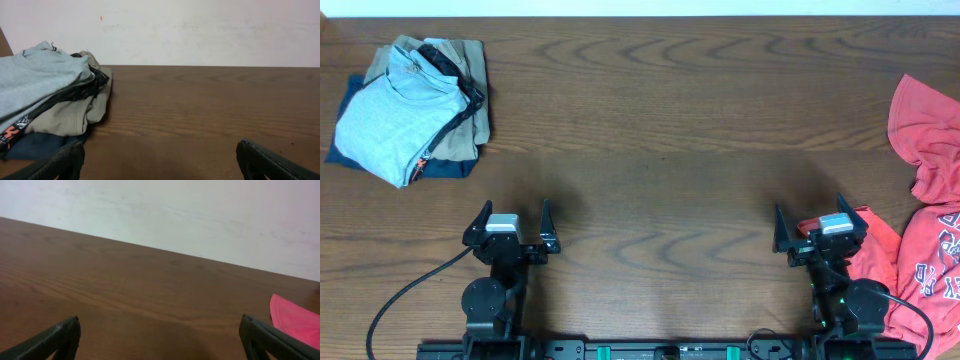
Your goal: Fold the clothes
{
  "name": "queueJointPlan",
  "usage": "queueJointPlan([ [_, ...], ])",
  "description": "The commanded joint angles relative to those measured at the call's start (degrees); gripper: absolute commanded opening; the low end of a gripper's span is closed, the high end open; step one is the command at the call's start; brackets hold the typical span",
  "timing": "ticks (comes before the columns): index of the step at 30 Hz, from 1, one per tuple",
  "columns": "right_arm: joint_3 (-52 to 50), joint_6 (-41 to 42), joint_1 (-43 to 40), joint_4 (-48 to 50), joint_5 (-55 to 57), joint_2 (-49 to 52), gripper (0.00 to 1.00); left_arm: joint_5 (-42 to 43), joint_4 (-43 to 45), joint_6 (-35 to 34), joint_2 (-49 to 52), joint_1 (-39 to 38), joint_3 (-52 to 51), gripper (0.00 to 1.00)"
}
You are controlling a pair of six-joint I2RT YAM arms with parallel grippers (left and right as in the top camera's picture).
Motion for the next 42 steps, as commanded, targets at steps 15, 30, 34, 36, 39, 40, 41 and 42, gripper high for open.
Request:
queueJointPlan([
  [15, 6.2, 12.2, 0.3, -8.3, -1.0, 5.2, 0.99, 2.6, -4.2, -6.8, 10.1, -0.2, 7.9, 0.98],
  [30, 37.4, 12.1, -0.5, -38.5, 8.0, 42.6, 0.99, 7.3, -24.0, -6.5, 45.7, -0.2, 36.0, 0.98],
  [34, 43.4, 12.4, -0.8, -41.9, 8.3, 53.7, 0.99, 10.8, -24.8, -6.6, 51.1, -0.2, 37.6, 0.98],
  [36, 44.5, 12.8, -0.8, -40.8, 6.8, 57.7, 0.99, 11.1, -25.0, -6.6, 53.0, -0.2, 37.6, 0.98],
  [39, 44.5, 13.4, -1.0, -40.9, 9.4, 62.5, 0.99, 11.1, -25.2, -6.6, 55.1, -0.2, 37.6, 0.98],
  [40, 44.5, 15.6, -1.2, -41.4, 12.5, 64.1, 0.99, 11.1, -25.3, -6.6, 55.6, -0.2, 37.6, 0.98],
  [41, 44.4, 18.4, -1.5, -42.2, 15.9, 65.5, 0.99, 11.1, -25.3, -6.6, 55.9, -0.2, 37.6, 0.98],
  [42, 44.4, 21.5, -1.9, -43.1, 19.4, 66.9, 0.99, 11.1, -25.2, -6.6, 56.2, -0.2, 37.6, 0.98],
])
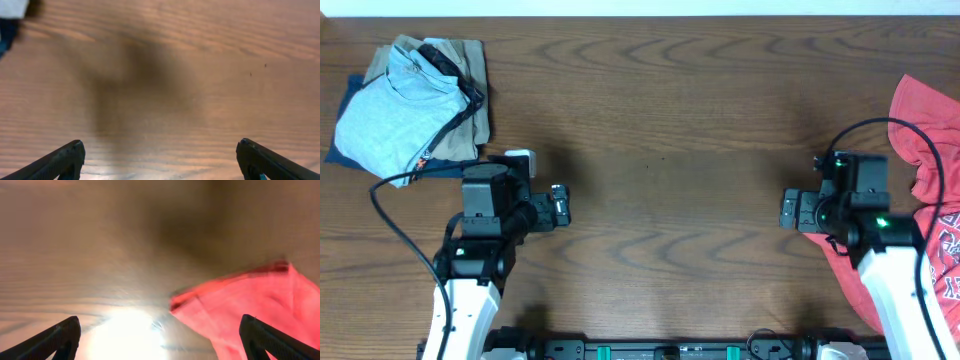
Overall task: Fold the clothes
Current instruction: 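Grasp the orange-red t-shirt with the right gripper and drag it left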
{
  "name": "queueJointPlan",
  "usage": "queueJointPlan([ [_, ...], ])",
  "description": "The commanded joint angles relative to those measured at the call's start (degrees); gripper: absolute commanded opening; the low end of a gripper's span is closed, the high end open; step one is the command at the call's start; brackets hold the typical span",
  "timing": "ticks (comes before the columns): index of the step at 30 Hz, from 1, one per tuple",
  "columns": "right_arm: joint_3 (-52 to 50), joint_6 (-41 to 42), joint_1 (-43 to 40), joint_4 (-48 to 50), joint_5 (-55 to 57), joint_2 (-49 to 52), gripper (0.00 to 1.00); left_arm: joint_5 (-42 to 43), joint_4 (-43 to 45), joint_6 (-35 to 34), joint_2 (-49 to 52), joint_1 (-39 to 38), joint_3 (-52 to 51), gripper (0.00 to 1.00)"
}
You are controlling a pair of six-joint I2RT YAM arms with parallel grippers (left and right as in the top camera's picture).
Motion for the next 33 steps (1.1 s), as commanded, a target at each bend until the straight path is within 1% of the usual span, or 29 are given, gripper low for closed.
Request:
queueJointPlan([
  [1, 0.6, 10.3, -1.8, -2.3, 12.7, 4.4, 0.99, 1.1, -0.2, -0.3, 0.9, -0.2, 1.3, 0.98],
  [3, 0.3, 14.8, -3.2, -3.7, 17.4, 7.8, 0.99, 1.1, -0.2, -0.3, 1.0, -0.2, 1.3, 0.98],
  [5, -0.3, 16.0, -4.6, -3.7, 18.4, 10.3, 0.99, 1.1, -0.2, -0.3, 0.9, -0.2, 1.3, 0.98],
  [12, -4.1, 16.3, -10.0, 1.0, 18.0, 17.5, 0.99, 1.1, -0.2, -0.3, 1.0, -0.2, 1.3, 0.98],
  [16, -6.3, 16.1, -12.1, 5.2, 14.9, 20.0, 0.99, 1.1, -0.2, -0.3, 1.0, -0.2, 1.3, 0.98],
  [17, -6.8, 16.1, -12.4, 6.1, 14.0, 20.4, 0.96, 1.1, -0.2, -0.3, 1.0, -0.2, 1.3, 0.98],
  [19, -7.6, 16.1, -12.8, 7.6, 12.2, 21.0, 0.86, 1.1, -0.2, -0.3, 1.0, -0.2, 1.3, 0.98],
  [21, -8.0, 16.1, -12.8, 8.2, 10.8, 21.3, 0.68, 1.1, -0.2, -0.3, 1.0, -0.2, 1.3, 0.98],
  [23, -8.0, 16.1, -12.8, 8.4, 8.6, 21.3, 0.46, 1.1, -0.2, -0.3, 1.0, -0.2, 1.3, 0.98],
  [25, -8.0, 15.9, -12.8, 9.4, 4.1, 21.3, 0.1, 1.1, 0.0, -0.3, 1.0, -0.2, 1.3, 0.98],
  [26, -8.0, 13.9, -12.8, 10.6, -0.8, 21.3, 0.01, 1.1, 0.1, -0.3, 1.0, -0.2, 1.3, 0.98],
  [27, -8.0, 11.1, -12.8, 11.9, -5.8, 21.3, 0.02, 1.1, 0.2, -0.3, 1.0, -0.2, 1.3, 0.98],
  [29, -8.0, 4.2, -12.5, 15.2, -19.4, 21.3, 0.01, 1.1, 0.6, -0.3, 1.0, -0.2, 1.3, 0.98],
  [30, -7.9, 0.5, -12.0, 17.4, -28.0, 21.3, 0.01, 1.1, 0.9, -0.3, 1.0, -0.2, 1.3, 0.98],
  [32, -7.9, -2.6, -10.4, 21.1, -38.1, 21.3, 0.01, 1.1, 1.4, -0.3, 1.0, -0.2, 1.3, 0.98],
  [33, -7.9, -2.9, -9.0, 23.3, -41.7, 21.3, 0.01, 1.1, 1.6, -0.3, 1.0, -0.2, 1.3, 0.98],
])
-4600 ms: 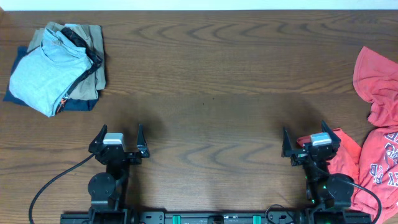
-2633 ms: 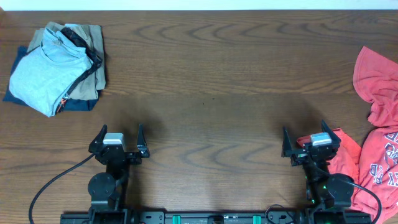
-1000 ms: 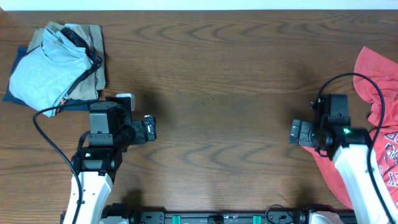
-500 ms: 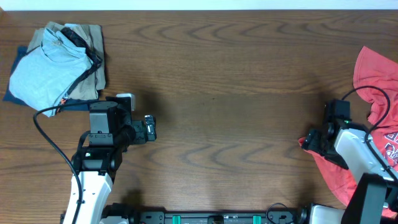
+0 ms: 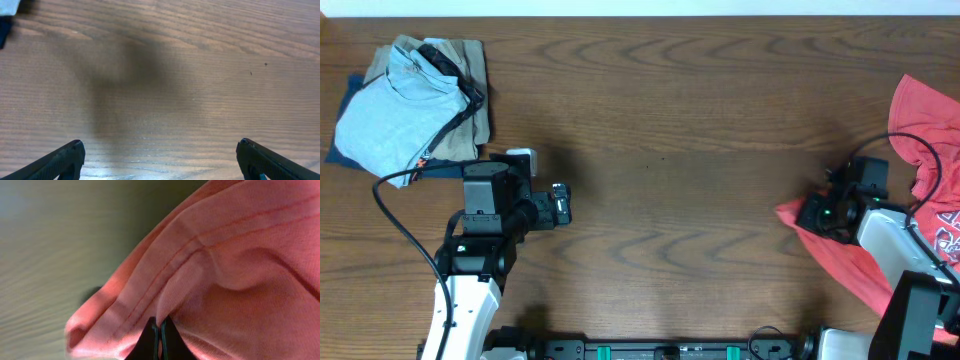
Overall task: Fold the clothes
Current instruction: 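Grasp the orange-red t-shirt with the right gripper and drag it left, then grasp the shirt's left edge with the left gripper and pull it left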
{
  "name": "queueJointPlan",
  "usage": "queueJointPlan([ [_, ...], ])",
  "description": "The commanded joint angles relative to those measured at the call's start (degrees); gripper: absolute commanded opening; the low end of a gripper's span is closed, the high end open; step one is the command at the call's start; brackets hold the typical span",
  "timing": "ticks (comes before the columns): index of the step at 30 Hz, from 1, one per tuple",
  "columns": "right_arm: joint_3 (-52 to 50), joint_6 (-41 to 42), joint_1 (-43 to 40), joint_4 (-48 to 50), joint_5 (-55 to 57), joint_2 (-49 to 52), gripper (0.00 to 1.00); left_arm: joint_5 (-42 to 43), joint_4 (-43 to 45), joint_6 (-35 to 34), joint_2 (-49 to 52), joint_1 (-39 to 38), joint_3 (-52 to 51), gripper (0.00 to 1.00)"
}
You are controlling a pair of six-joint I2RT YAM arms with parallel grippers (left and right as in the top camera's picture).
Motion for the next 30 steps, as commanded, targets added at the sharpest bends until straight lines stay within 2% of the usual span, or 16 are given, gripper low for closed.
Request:
queueJointPlan([
  [1, -0.6, -7.7, 4.1, 4.7, -26.0, 0.5, 0.01, 0.7, 0.7, -0.3, 0.1, -0.2, 1.3, 0.98],
  [4, -0.6, -6.3, 11.3, 13.6, -30.4, 0.5, 0.01, 0.7, 0.7, -0.3, 0.2, -0.2, 1.3, 0.98],
  [8, -0.5, -4.2, 23.8, 26.9, -30.2, 0.5, 0.01, 0.7, 0.7, -0.3, 0.3, -0.2, 1.3, 0.98],
  [11, -0.3, -3.7, 30.6, 32.3, -24.3, 0.5, 0.01, 0.7, 0.7, -0.3, 0.3, -0.3, 1.3, 0.98],
  [12, -0.2, -2.5, 32.2, 32.7, -20.7, 0.5, 0.05, 0.7, 0.7, -0.3, 0.3, -0.3, 1.3, 0.98],
  [17, 0.0, 0.1, 33.4, 30.4, -9.5, -0.3, 0.96, 0.8, 1.3, -0.3, 0.3, -0.3, 1.3, 0.98],
  [18, 0.0, 0.1, 32.8, 29.5, -8.7, -0.8, 0.99, 0.8, 1.3, -0.6, 0.3, -0.3, 1.3, 0.98],
  [21, 0.0, 0.3, 29.8, 25.0, -5.7, -3.5, 0.99, 0.8, 1.6, -3.7, 0.3, -0.3, 1.3, 0.98],
  [26, 0.3, 0.3, 22.7, 12.4, 3.2, -11.8, 0.99, 0.8, 3.5, -14.1, 0.3, -0.3, 1.2, 0.98],
  [30, 0.3, 0.3, 16.7, 2.4, 7.8, -18.4, 0.99, 2.0, 4.5, -15.7, 1.0, -0.9, 1.2, 0.98],
])
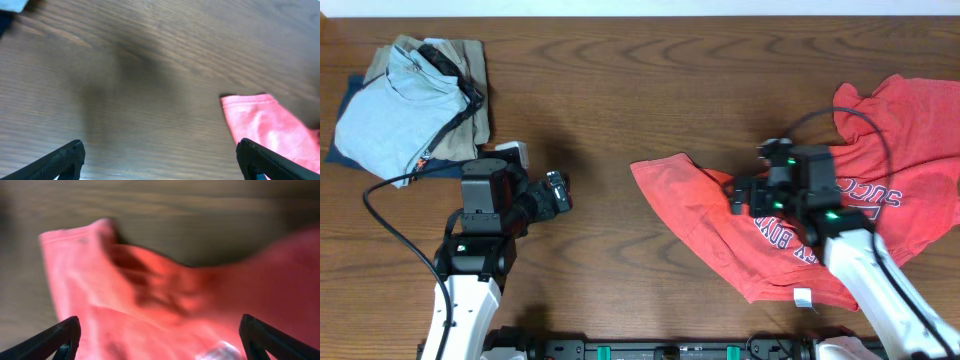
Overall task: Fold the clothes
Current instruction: 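Grasp the shirt's left edge with the left gripper and pull it left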
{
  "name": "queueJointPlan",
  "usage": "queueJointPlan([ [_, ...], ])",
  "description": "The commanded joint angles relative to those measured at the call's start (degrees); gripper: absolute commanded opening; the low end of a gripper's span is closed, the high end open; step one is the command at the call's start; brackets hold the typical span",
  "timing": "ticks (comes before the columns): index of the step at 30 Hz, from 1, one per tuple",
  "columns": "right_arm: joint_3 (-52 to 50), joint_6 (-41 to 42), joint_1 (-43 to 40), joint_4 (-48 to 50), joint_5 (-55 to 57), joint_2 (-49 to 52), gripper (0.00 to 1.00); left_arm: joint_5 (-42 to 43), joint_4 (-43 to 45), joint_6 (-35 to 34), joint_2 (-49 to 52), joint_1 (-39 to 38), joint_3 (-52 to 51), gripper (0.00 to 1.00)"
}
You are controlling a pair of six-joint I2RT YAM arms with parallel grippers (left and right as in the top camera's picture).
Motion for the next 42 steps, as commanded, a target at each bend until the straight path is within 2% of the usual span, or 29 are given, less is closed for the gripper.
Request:
queueJointPlan([
  [1, 0.7, 0.3, -5.1, -5.4, 6.6, -5.2, 0.99, 2.7, 0.9, -4.2, 1.4, -1.2, 1.1, 0.98],
  [8, 0.7, 0.3, -13.5, -14.8, 6.5, -9.0, 0.99, 5.0, 5.4, -4.2, 9.3, -9.6, 1.1, 0.99],
  [14, 0.7, 0.3, -14.4, -17.3, 6.6, -9.0, 0.99, 4.9, 12.5, -4.5, 19.3, -20.2, 1.1, 0.98],
  [22, 0.7, 0.3, -14.4, -17.7, 6.6, -9.0, 0.99, 4.9, 24.9, -13.5, 33.4, -31.5, 1.1, 0.98],
  [26, 0.7, 0.3, -14.4, -17.7, 6.6, -9.0, 0.99, 4.9, 33.0, -17.2, 39.3, -36.8, 1.1, 0.92],
  [27, 0.7, 0.3, -14.4, -17.8, 6.5, -9.0, 0.99, 4.9, 35.1, -17.9, 40.5, -38.0, 1.1, 0.89],
  [30, 0.7, 0.3, -14.4, -18.0, 6.6, -9.0, 0.99, 4.0, 40.6, -18.8, 44.2, -41.5, 1.1, 0.68],
  [33, 0.7, 0.3, -14.4, -18.5, 6.6, -9.0, 0.99, 0.4, 43.0, -18.7, 46.1, -43.3, 1.1, 0.36],
  [34, 0.7, 0.2, -14.4, -18.8, 6.7, -9.0, 0.99, -1.2, 43.0, -18.3, 46.1, -43.4, 1.1, 0.19],
  [35, 0.7, 0.2, -14.4, -19.2, 7.0, -9.0, 0.99, -2.6, 43.0, -17.0, 46.1, -43.2, 1.1, 0.06],
  [39, 0.7, 0.3, -14.4, -21.0, 11.2, -9.0, 0.99, -7.6, 41.7, -11.1, 43.7, -39.6, 1.1, 0.06],
  [42, 0.7, 0.3, -14.4, -22.1, 14.5, -9.0, 0.99, -9.7, 39.8, -7.4, 39.6, -33.2, 1.8, 0.06],
])
